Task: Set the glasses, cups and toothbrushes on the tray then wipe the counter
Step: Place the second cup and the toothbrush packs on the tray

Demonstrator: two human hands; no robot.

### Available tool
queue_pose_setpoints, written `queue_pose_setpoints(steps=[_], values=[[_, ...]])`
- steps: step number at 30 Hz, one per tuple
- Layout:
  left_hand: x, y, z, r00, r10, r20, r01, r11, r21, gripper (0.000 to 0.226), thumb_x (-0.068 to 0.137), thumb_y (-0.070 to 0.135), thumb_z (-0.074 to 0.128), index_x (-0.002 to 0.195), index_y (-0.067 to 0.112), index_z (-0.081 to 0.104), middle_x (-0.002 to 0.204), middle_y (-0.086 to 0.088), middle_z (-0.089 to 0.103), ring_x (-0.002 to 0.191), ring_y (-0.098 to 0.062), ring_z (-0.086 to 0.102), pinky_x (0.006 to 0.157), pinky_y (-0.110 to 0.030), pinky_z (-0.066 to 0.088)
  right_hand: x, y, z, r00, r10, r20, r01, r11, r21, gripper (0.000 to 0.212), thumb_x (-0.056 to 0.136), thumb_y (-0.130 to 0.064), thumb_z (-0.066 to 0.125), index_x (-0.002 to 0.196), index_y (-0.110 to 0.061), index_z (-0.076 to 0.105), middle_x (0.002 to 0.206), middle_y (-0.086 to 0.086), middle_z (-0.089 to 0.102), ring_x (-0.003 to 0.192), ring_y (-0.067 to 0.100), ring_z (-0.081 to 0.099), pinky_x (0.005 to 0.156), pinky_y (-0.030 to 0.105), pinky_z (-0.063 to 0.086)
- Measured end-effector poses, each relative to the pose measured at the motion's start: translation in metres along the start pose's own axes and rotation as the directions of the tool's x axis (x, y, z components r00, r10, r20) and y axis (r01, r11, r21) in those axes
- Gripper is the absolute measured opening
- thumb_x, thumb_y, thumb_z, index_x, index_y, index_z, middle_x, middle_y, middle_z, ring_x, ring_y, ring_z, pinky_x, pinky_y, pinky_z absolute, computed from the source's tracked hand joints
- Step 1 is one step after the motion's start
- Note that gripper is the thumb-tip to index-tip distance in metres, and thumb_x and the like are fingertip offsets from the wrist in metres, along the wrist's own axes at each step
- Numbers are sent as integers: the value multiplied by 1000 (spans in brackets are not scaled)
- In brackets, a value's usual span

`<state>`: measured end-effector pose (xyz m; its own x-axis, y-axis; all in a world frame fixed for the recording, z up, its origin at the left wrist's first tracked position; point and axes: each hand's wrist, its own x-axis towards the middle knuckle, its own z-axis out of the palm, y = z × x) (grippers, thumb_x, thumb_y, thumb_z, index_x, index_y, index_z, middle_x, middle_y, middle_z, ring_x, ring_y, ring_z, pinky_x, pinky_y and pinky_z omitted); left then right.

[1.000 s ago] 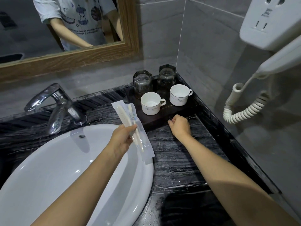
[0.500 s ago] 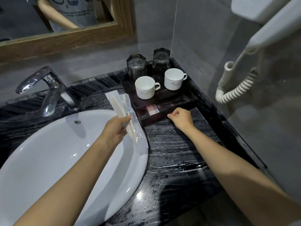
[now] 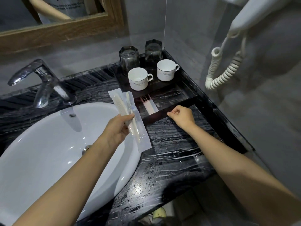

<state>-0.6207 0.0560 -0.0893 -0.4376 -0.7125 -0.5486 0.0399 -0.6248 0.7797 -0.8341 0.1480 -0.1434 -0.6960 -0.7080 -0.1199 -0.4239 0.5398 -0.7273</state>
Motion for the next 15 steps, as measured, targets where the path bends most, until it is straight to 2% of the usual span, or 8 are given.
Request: queue_pose_setpoints(steps=[3,8,10,11,13,15], values=[[-5,-2,2,1000,-5,8,5,1000,7,19,83,1,59,101,8,60,84,-5,66,72,-16,63,58,-21,58,-5,2,-2,1000,3,-1,-3,1000,-4,22,83,-26,68,81,-4,65,58,-8,45,56,4,43,64,24,36],[-13,-4,6,1000,-11,12,10,1000,25,12,83,1,59,88,12,62,81,-3,65,70,-14,62,59,-21,56,-15,7,-6,1000,0,-1,0,1000,-4,20,82,-26,69,73,-10,61,57,-9,46,57,7,44,65,24,37],[-15,-6,8,1000,-12,25,12,1000,16,12,83,1,60,86,12,63,82,-4,66,72,-15,62,60,-21,57,-19,7,-7,1000,4,4,-4,1000,-2,20,82,-26,69,75,-10,61,58,-8,46,62,13,49,66,25,38],[-15,-6,9,999,-14,33,14,1000,14,12,82,1,61,86,13,63,84,-4,66,74,-16,62,66,-24,57,-22,7,-8,1000,15,16,-15,1000,3,20,83,-26,68,79,-7,62,60,-8,48,67,16,51,66,25,38],[-16,-7,12,999,-17,49,16,1000,10,13,81,2,63,90,13,64,87,-4,67,77,-16,62,78,-28,53,-27,3,-13,998,42,47,-39,998,-50,28,85,-29,66,94,-3,63,73,-1,58,81,23,57,69,27,41],[-16,-8,14,998,-18,63,18,1000,14,16,81,3,63,94,12,64,88,-3,67,79,-15,62,84,-30,51,-36,-4,-20,999,17,-27,-23,975,-221,36,88,-34,61,107,-3,59,96,9,65,98,29,59,75,32,44]])
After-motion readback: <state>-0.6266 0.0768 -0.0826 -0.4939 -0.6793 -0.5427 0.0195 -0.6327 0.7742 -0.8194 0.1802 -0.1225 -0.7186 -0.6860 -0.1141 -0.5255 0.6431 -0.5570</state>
